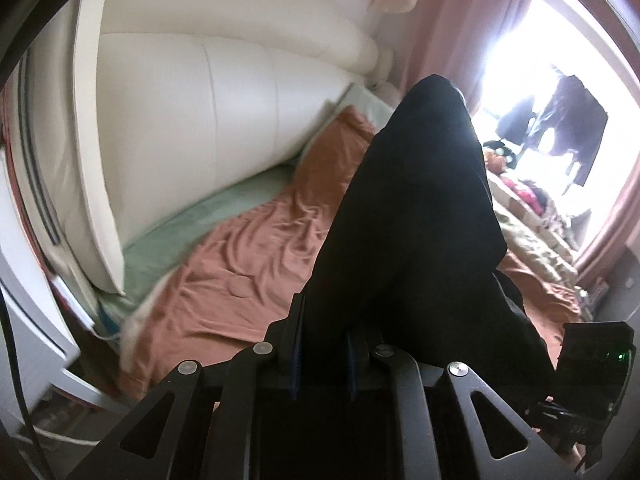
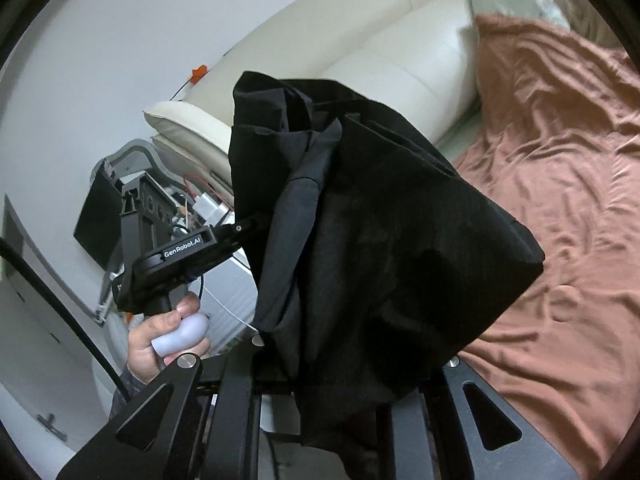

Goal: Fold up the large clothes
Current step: 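Lift the black bundle with both grippers and carry it toward the bed's foot, then lower the bundle onto the bed corner and open both grippers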

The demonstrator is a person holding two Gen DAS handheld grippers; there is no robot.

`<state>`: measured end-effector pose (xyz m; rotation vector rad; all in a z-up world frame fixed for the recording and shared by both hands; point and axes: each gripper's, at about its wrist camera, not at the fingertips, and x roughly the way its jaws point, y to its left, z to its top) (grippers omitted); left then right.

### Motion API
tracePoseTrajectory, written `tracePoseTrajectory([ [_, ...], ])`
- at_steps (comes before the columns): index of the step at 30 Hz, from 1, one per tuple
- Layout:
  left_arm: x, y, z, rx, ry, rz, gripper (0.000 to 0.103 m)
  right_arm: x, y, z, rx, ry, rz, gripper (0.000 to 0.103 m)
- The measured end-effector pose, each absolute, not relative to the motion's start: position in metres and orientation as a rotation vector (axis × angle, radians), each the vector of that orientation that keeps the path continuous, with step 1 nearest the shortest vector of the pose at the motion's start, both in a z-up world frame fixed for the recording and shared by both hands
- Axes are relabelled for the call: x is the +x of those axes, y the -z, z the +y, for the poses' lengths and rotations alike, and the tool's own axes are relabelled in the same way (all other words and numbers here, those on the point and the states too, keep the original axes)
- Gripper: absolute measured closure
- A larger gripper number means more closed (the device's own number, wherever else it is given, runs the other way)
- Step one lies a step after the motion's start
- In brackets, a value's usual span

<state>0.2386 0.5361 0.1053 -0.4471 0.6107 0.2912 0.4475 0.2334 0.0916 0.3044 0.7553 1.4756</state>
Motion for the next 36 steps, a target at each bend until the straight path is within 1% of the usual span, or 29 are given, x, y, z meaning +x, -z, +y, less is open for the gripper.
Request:
tracePoseTrajectory([
  [4, 0.261, -0.095, 0.562, -0.449, -0.336, 0.643, 0.086, 0.472, -0.081, 0.271, 0.343, -1.504, 0.820, 0.092],
  [7, 0.289, -0.077, 0.581, -0.455, -0.353, 0.674, 0.086, 0.493, -0.071, 0.297, 0.359, -1.504, 0.835, 0.092],
  [14, 0.380, -0.013, 0.614, -0.496, -0.373, 0.803, 0.086, 0.549, -0.033, 0.334, 0.339, -1.410, 0.888, 0.092],
  [21, 0.434, 0.030, 0.627, -0.476, -0.412, 0.882, 0.086, 0.585, -0.010, 0.367, 0.283, -1.367, 0.909, 0.092],
  [23, 0.440, 0.046, 0.627, -0.474, -0.436, 0.911, 0.079, 0.599, 0.005, 0.375, 0.239, -1.242, 0.953, 0.087],
  [24, 0.442, 0.054, 0.627, -0.485, -0.441, 0.922, 0.069, 0.605, 0.016, 0.380, 0.224, -1.197, 0.991, 0.084],
  [25, 0.441, 0.061, 0.627, -0.496, -0.441, 0.936, 0.058, 0.614, 0.036, 0.386, 0.233, -1.155, 1.064, 0.080],
  [26, 0.438, 0.069, 0.626, -0.501, -0.449, 0.950, 0.054, 0.622, 0.053, 0.387, 0.253, -1.106, 1.132, 0.075],
  [27, 0.433, 0.076, 0.625, -0.505, -0.449, 0.959, 0.050, 0.626, 0.066, 0.387, 0.272, -1.069, 1.182, 0.063],
  [28, 0.426, 0.083, 0.624, -0.512, -0.444, 0.973, 0.049, 0.629, 0.077, 0.386, 0.299, -1.050, 1.215, 0.059],
  [29, 0.421, 0.087, 0.623, -0.519, -0.435, 0.982, 0.049, 0.629, 0.084, 0.382, 0.347, -1.086, 1.216, 0.059],
  [35, 0.360, 0.086, 0.605, -0.527, -0.448, 0.937, 0.049, 0.604, 0.080, 0.377, 0.356, -1.121, 1.195, 0.054],
  [36, 0.347, 0.083, 0.601, -0.534, -0.453, 0.924, 0.047, 0.601, 0.079, 0.379, 0.358, -1.120, 1.199, 0.053],
])
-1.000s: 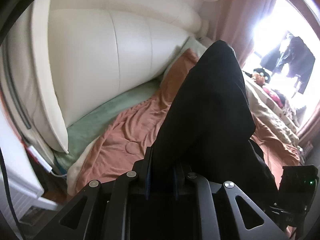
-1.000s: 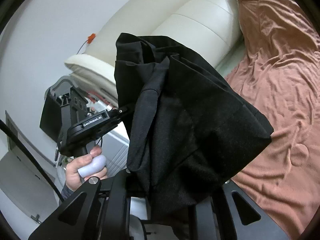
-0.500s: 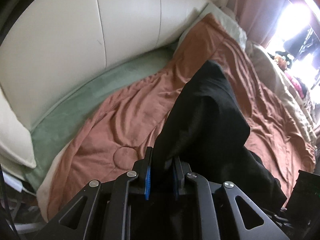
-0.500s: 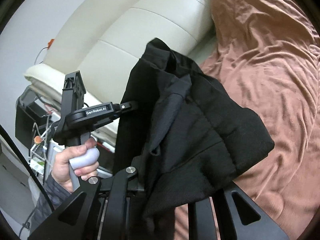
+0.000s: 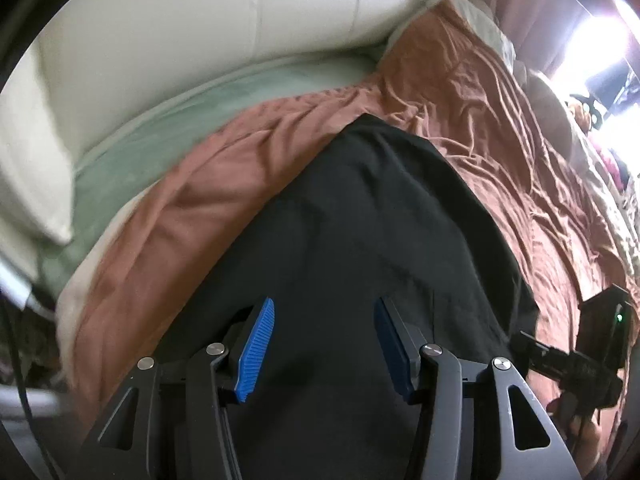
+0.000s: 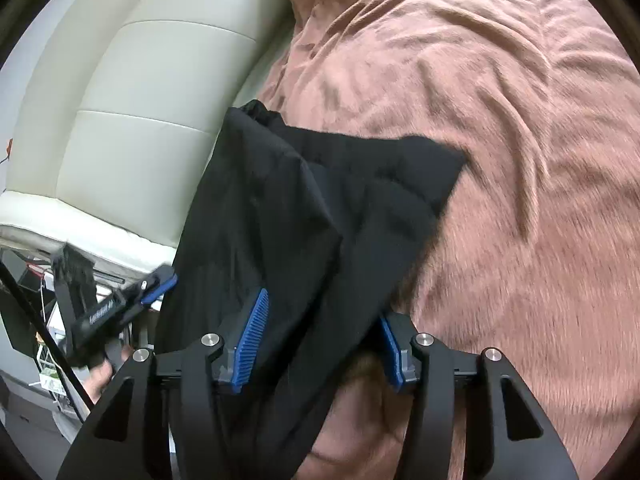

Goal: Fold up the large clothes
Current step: 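Lower the bundle onto the bed corner and open both grippers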

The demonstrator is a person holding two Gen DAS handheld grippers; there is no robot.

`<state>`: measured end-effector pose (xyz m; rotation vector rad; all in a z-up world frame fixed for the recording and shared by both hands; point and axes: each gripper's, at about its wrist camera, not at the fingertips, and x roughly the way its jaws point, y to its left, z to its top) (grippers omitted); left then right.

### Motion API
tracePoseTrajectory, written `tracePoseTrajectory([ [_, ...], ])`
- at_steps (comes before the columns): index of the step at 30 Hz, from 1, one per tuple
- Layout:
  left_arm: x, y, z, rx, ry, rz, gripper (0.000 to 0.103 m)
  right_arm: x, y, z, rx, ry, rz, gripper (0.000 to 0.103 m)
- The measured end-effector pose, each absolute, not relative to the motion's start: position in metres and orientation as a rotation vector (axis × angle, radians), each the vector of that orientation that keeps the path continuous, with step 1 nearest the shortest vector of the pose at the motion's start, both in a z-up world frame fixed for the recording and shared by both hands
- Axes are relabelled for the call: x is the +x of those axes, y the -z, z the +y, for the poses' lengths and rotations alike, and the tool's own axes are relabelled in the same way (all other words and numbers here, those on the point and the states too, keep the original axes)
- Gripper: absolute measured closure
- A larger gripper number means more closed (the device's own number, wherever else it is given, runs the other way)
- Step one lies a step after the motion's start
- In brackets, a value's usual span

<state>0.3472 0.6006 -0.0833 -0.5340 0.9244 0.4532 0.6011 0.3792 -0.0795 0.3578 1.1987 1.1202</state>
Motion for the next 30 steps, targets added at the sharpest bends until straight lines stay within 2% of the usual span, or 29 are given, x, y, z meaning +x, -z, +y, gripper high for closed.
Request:
tracePoseTrajectory([
  [4, 0.308, 0.076, 0.581, -0.542, -0.464, 0.889, 0.036, 0.571, 0.075, 0.381, 0.341, -1.134, 1.200, 0.049],
  [11, 0.254, 0.073, 0.549, -0.577, -0.472, 0.834, 0.033, 0.509, 0.073, 0.388, 0.312, -1.172, 1.208, 0.049],
  [12, 0.247, 0.074, 0.546, -0.582, -0.471, 0.828, 0.033, 0.500, 0.073, 0.390, 0.305, -1.179, 1.208, 0.046],
  [14, 0.234, 0.077, 0.544, -0.607, -0.470, 0.808, 0.026, 0.482, 0.073, 0.395, 0.288, -1.207, 1.197, 0.041],
  [16, 0.220, 0.082, 0.540, -0.635, -0.477, 0.792, 0.010, 0.461, 0.074, 0.397, 0.280, -1.234, 1.189, 0.040],
  [17, 0.215, 0.084, 0.537, -0.645, -0.480, 0.787, 0.009, 0.454, 0.076, 0.399, 0.283, -1.242, 1.190, 0.040],
  [26, 0.157, 0.098, 0.492, -0.738, -0.481, 0.683, 0.008, 0.392, 0.094, 0.454, 0.289, -1.280, 1.252, 0.039],
  [27, 0.150, 0.100, 0.488, -0.751, -0.487, 0.677, 0.008, 0.399, 0.098, 0.471, 0.286, -1.281, 1.254, 0.046],
  [28, 0.143, 0.102, 0.484, -0.763, -0.498, 0.669, 0.008, 0.388, 0.101, 0.477, 0.282, -1.306, 1.262, 0.065],
  [30, 0.130, 0.104, 0.477, -0.779, -0.502, 0.661, 0.008, 0.371, 0.099, 0.488, 0.212, -1.279, 1.266, 0.067],
])
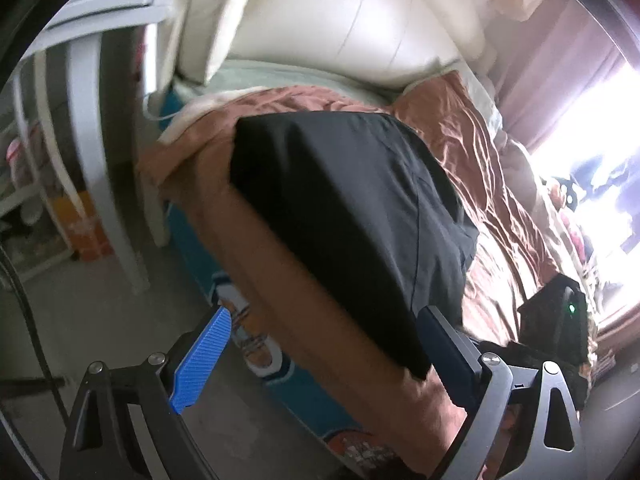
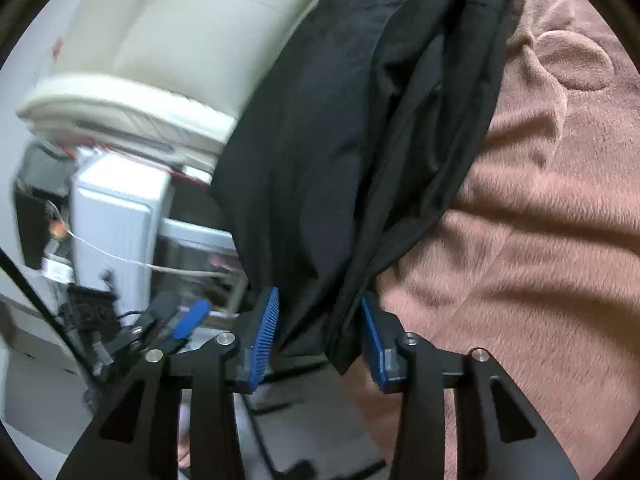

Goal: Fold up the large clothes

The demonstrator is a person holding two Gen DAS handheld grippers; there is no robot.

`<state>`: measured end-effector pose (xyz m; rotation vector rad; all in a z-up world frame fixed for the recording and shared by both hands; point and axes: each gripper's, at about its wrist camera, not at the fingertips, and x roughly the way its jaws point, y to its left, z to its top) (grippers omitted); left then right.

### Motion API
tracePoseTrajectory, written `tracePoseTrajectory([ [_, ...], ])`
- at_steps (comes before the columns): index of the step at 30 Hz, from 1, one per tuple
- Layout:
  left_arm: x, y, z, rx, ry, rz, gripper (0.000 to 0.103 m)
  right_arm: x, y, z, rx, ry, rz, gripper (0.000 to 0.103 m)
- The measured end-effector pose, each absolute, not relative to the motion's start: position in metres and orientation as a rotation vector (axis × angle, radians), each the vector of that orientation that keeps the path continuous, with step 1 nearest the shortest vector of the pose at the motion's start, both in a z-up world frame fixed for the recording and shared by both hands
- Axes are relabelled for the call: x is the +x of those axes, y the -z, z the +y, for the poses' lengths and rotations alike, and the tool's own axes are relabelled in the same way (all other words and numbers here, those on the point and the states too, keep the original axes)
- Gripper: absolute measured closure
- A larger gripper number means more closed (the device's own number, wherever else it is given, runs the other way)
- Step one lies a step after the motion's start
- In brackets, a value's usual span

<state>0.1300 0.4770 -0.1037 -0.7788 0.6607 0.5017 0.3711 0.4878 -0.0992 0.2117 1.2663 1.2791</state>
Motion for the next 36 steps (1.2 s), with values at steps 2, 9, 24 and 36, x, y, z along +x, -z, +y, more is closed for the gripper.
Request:
tracePoseTrajectory([
  [2, 0.118, 0.104, 0.471, -0.792, -0.499, 0.651, 0.008, 0.364, 0.098, 0.500, 0.215, -1.247, 1.281, 0.067],
  [9, 0.085, 0.090, 0.440, -0.765, -0.487, 0.613, 0.008, 0.329, 0.084, 0.478, 0.182, -1.199, 1.248, 0.067],
  [24, 0.055, 0.020, 0.338, -0.546, -0.371, 0.550, 0.001, 0.264, 0.026, 0.317, 0.225, -1.069, 0.999, 0.026],
  [36, 0.041, -0.017, 0.251, -0.396, -0.241, 0.503, 0.000, 0.212, -0.006, 0.156, 0.255, -0.928, 0.811, 0.021],
])
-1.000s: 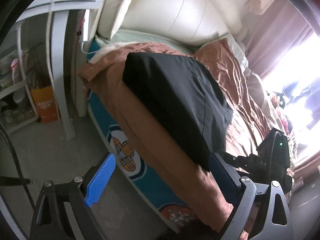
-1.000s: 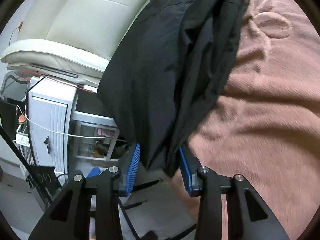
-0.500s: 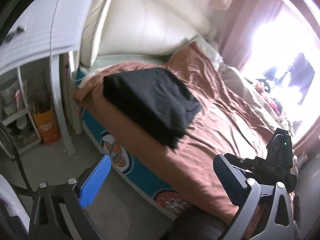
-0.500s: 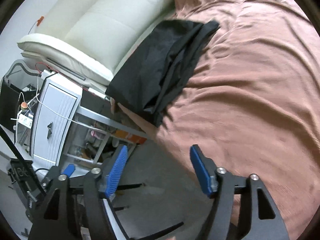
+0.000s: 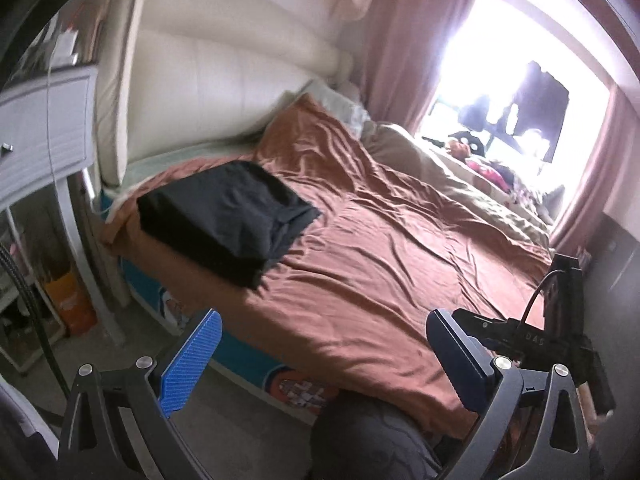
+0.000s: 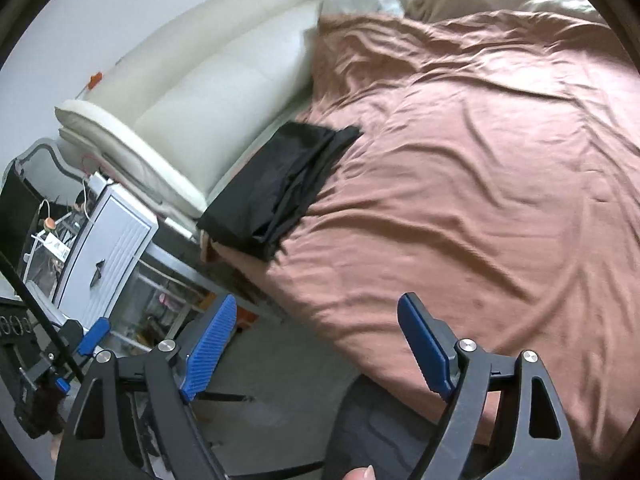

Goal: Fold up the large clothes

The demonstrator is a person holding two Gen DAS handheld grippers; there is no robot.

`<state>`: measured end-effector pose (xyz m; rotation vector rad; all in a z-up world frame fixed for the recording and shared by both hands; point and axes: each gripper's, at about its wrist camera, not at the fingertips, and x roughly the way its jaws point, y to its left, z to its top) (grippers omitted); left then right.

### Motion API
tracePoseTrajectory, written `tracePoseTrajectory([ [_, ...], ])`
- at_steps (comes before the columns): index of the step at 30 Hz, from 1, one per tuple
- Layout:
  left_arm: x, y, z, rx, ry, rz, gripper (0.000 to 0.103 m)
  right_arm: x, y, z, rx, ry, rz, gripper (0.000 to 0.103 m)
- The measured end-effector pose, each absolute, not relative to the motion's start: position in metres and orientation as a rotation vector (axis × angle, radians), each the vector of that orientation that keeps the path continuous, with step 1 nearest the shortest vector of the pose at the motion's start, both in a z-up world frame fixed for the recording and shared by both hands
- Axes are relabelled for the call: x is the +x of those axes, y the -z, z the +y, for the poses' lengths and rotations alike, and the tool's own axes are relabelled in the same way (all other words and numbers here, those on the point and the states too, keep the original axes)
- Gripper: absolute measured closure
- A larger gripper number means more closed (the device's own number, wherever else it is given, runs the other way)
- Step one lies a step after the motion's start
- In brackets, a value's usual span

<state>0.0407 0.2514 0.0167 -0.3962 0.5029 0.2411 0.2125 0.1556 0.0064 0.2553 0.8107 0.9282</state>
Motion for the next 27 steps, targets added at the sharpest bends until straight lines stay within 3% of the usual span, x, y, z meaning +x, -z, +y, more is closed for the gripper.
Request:
tracePoseTrajectory([
  [11, 0.029, -0.025, 0.180, -0.256, -0.179, 0.474, 0.000, 0.146, -0.033, 0.050, 0.160, -0.796, 0.607, 0.017],
  [14, 0.025, -0.026, 0.165, -0.222, -0.165, 0.470, 0.000, 0.125, -0.036, 0.027, 0.149, -0.781, 0.566, 0.001],
  [15, 0.023, -0.026, 0.160, -0.208, -0.166, 0.468, 0.000, 0.118, -0.036, 0.020, 0.145, -0.774, 0.553, 0.000],
  [27, -0.014, -0.023, 0.122, -0.122, -0.121, 0.416, 0.000, 0.056, -0.030, -0.026, 0.106, -0.724, 0.496, 0.000],
])
